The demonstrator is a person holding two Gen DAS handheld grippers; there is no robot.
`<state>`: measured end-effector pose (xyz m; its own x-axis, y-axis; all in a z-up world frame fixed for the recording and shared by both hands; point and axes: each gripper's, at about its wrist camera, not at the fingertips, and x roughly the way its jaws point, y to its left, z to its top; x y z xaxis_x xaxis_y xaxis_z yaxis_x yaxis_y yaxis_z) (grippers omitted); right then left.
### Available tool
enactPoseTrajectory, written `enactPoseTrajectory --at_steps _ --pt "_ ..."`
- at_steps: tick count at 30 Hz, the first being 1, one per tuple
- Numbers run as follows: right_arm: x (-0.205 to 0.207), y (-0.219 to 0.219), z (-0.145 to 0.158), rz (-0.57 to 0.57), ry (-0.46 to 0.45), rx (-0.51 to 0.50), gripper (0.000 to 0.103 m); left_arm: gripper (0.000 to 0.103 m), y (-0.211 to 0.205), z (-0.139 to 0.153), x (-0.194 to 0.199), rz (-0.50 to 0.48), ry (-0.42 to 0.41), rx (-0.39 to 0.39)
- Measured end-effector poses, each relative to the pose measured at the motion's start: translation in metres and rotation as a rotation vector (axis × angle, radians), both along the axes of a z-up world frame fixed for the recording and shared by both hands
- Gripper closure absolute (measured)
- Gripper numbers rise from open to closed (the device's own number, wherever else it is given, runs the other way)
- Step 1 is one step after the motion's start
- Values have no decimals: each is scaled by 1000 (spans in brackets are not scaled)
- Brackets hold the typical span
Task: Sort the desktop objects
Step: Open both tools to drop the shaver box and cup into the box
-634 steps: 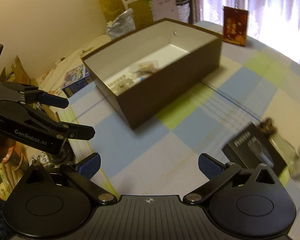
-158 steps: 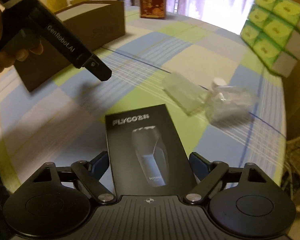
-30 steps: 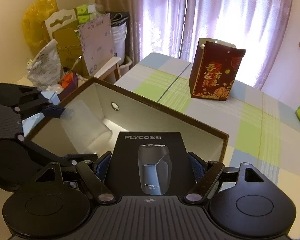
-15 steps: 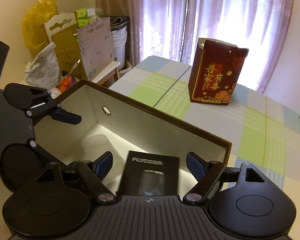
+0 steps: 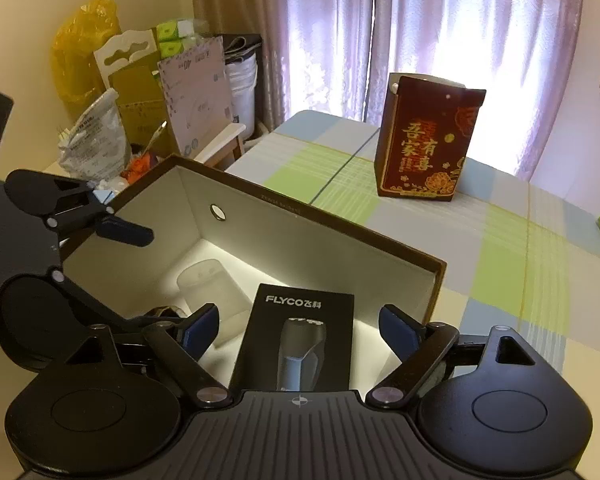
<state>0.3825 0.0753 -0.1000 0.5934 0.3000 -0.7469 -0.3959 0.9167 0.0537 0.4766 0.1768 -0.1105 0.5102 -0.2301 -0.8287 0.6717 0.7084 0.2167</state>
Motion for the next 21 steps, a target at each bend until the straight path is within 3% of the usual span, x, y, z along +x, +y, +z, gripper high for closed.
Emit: enactPoseTrajectory --at_steps 21 --pt "-60 -14 26 2 -39 66 7 23 32 50 -67 167 -1 -126"
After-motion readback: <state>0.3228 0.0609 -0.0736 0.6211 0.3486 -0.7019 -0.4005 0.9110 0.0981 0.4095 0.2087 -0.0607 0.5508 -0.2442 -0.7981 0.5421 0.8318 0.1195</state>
